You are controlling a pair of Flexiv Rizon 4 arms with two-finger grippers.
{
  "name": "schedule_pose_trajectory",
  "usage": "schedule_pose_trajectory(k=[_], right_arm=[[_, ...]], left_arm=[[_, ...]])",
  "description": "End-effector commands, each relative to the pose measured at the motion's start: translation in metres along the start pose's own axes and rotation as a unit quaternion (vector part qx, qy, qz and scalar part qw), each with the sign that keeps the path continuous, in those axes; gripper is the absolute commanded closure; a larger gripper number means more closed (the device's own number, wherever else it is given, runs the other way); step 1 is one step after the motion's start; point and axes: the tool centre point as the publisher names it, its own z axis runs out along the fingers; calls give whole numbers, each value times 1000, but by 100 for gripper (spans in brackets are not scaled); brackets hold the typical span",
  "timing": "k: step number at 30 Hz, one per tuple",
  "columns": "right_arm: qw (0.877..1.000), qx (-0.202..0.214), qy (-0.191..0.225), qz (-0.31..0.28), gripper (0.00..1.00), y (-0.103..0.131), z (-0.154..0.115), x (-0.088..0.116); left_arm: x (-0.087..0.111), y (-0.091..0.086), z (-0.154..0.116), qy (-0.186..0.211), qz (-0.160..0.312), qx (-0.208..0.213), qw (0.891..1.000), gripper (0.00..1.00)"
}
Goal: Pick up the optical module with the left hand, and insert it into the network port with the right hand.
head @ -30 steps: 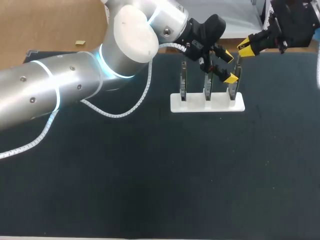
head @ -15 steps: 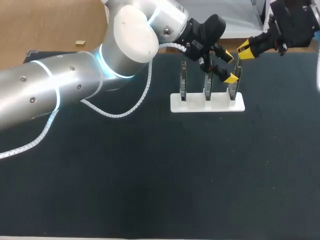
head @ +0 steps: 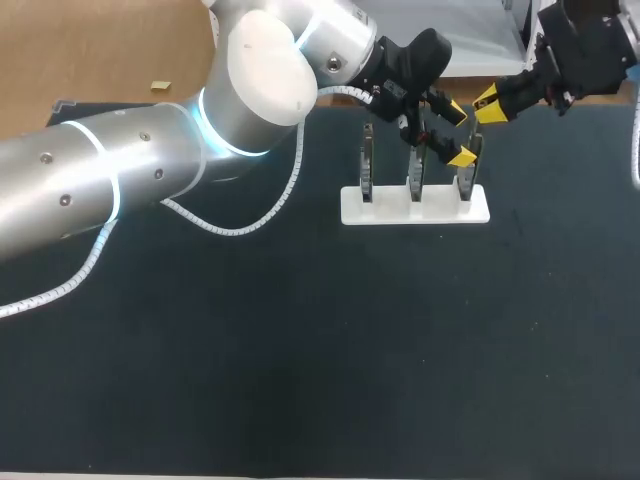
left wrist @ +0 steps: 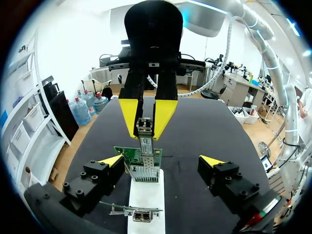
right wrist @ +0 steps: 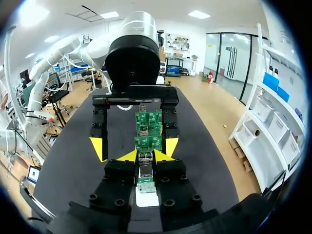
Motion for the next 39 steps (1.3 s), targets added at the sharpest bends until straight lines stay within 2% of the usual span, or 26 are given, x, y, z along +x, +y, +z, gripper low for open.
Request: schedule_pose_trajectory(k=[1, 5, 7, 14, 27, 32, 33, 34, 35, 39], right_arm=[[1000, 1, 1, 1, 100, 0, 1, 1], [1000, 2, 1, 2, 98, 0, 1, 1], [1000, 1, 2, 4, 0, 0, 1, 2], [1000, -1, -6, 10, 0, 0, -3, 0], [998, -22, -65, 13, 0, -5, -31, -19], [998, -20, -66, 6, 0, -7, -36, -25], [998, -20, -66, 4, 3, -7, -36, -25], [998, -20, -66, 3, 75, -7, -36, -25], [998, -16, -65, 1, 100, -8, -36, -26], [998, -16, -65, -1, 100, -7, -34, -27]], left_arm=[[-1, 2, 0, 2, -1, 2, 1000, 0], [-1, 2, 0, 2, -1, 2, 1000, 0], [-1, 2, 0, 2, -1, 2, 1000, 0], [-1, 2, 0, 2, -1, 2, 1000, 0], [-1, 2, 0, 2, -1, 2, 1000, 0], [-1, 2, 0, 2, -1, 2, 1000, 0], [-1, 2, 0, 2, -1, 2, 1000, 0], [-1, 2, 0, 2, -1, 2, 1000, 0], [-1, 2, 0, 2, -1, 2, 1000, 0], [-1, 2, 0, 2, -1, 2, 1000, 0]])
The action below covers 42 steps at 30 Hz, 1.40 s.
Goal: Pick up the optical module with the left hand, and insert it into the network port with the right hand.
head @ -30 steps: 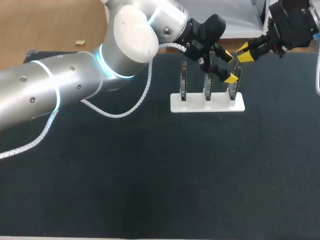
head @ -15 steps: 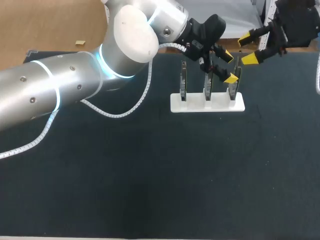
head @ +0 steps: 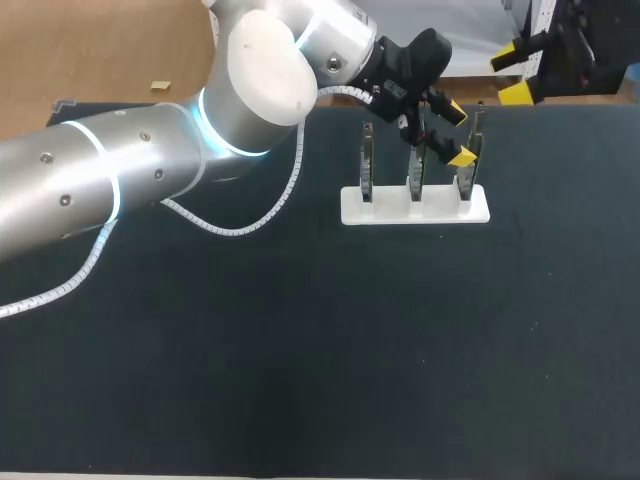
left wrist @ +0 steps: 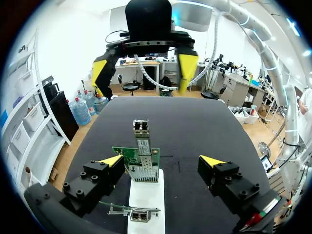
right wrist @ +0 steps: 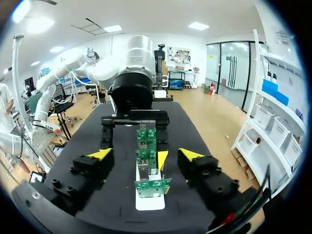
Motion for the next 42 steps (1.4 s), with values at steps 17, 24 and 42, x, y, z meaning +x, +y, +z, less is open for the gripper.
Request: schedule_pose_trajectory(k=[17, 24, 42], right_arm=[[1000, -9, 5, -5, 100, -2, 11, 1], [1000, -14, 8, -2, 100, -2, 13, 3], [999, -27, 22, -4, 100, 1, 23, 6]], left_arm=[[-1, 2, 0, 2, -1, 2, 1000, 0], [-1, 2, 0, 2, -1, 2, 1000, 0], [-1, 2, 0, 2, -1, 2, 1000, 0]])
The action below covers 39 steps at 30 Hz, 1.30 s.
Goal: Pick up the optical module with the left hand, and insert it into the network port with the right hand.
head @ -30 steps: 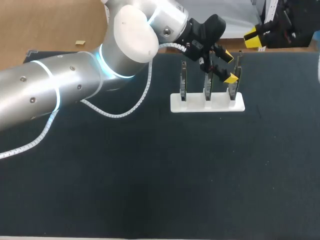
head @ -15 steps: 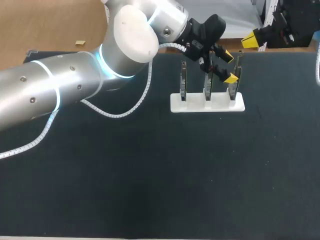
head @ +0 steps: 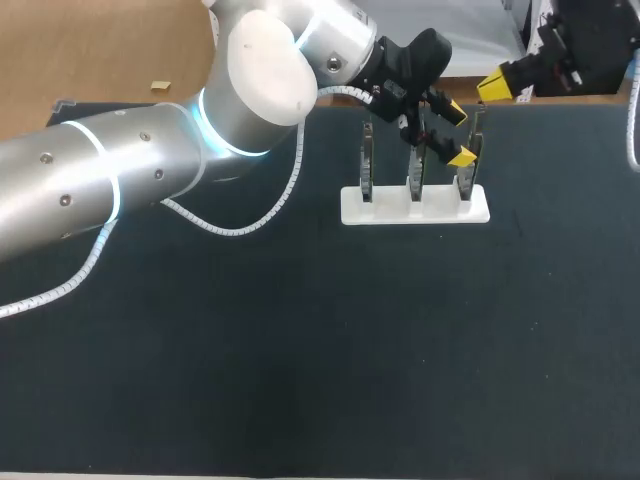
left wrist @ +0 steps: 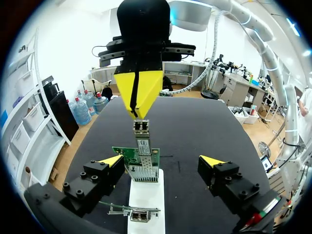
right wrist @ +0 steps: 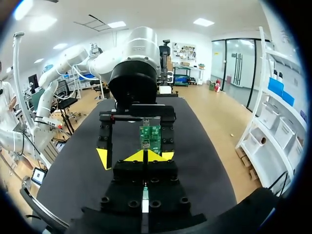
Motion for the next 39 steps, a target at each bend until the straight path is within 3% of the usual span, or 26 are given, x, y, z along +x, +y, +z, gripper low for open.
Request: schedule_pose_trajectory(k=[1, 39], right_arm=[[1000, -3, 2, 1, 100, -1, 2, 0], [999, -13, 10, 47, 100, -2, 15, 29]], left_arm=[[-1, 2, 0, 2, -1, 2, 1000, 0], [-1, 2, 0, 2, -1, 2, 1000, 0]])
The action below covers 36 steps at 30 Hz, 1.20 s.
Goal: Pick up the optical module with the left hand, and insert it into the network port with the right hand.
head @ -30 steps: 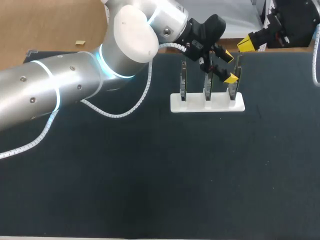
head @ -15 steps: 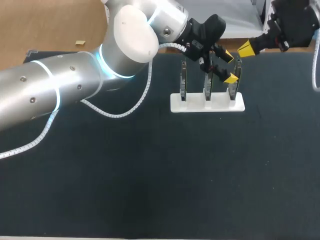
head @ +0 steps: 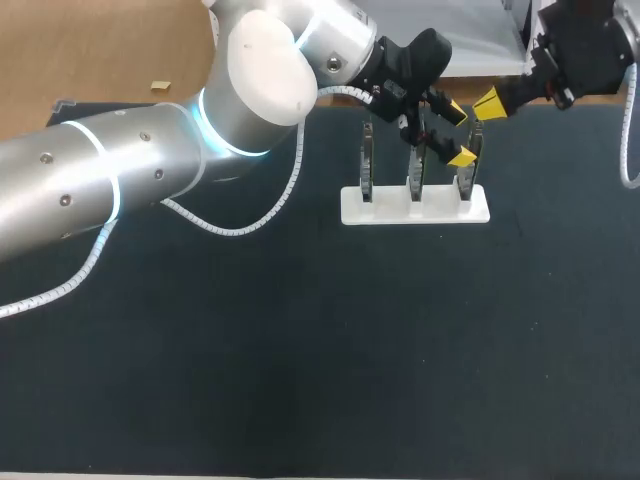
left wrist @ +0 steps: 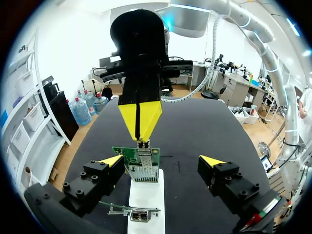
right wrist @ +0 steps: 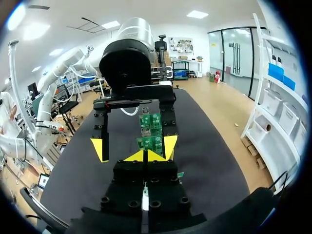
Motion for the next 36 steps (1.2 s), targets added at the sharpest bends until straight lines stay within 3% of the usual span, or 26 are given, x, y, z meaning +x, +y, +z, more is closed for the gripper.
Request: schedule_pose_trajectory(k=[1, 36], right_arm=[[1000, -2, -1, 2, 100, -2, 1, 2], [1000, -6, 0, 25, 100, 0, 9, 17]], left_arm=[[-1, 2, 0, 2, -1, 2, 1000, 0], [-1, 2, 0, 2, -1, 2, 1000, 0]])
